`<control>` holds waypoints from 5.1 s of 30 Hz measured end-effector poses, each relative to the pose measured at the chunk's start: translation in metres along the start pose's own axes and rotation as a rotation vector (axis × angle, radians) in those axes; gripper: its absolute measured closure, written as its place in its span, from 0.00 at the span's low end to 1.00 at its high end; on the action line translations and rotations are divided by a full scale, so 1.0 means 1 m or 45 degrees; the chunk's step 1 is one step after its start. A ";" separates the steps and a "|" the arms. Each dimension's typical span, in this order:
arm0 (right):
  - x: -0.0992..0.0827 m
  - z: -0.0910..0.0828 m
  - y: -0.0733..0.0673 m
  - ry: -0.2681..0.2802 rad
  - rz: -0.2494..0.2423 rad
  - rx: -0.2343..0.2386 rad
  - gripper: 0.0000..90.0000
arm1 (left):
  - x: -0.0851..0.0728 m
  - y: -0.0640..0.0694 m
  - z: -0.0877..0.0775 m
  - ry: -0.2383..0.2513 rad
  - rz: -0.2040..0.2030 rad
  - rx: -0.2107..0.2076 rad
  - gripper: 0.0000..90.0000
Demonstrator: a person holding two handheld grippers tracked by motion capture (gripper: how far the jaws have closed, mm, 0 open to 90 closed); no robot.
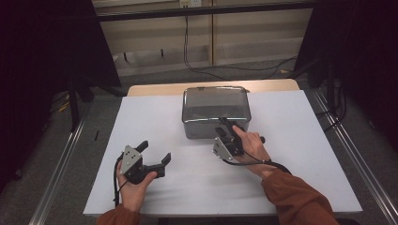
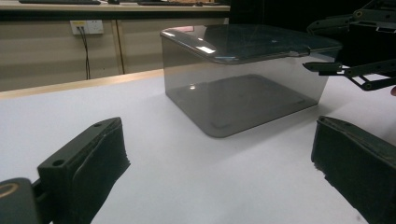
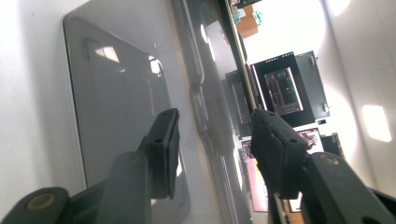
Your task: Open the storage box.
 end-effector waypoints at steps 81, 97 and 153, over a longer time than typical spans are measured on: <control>0.009 -0.001 0.009 0.021 -0.106 -0.080 0.88 | 0.002 -0.004 0.002 -0.018 -0.069 0.008 0.07; 0.013 -0.002 0.015 0.038 -0.101 -0.101 0.89 | 0.017 -0.007 0.014 0.009 -0.014 -0.022 0.05; 0.019 -0.001 0.027 0.064 -0.058 -0.128 0.89 | 0.054 -0.023 0.130 0.106 0.213 -0.099 0.10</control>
Point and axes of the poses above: each handheld gripper's, and its own axes: z roughly forward along the jaws, x roughly out of its top, y roughly to its right, the point moved 4 cm from there along z, roughly forward along the jaws, and after that the axes turned 14 degrees about z, right-handed, at the moved point
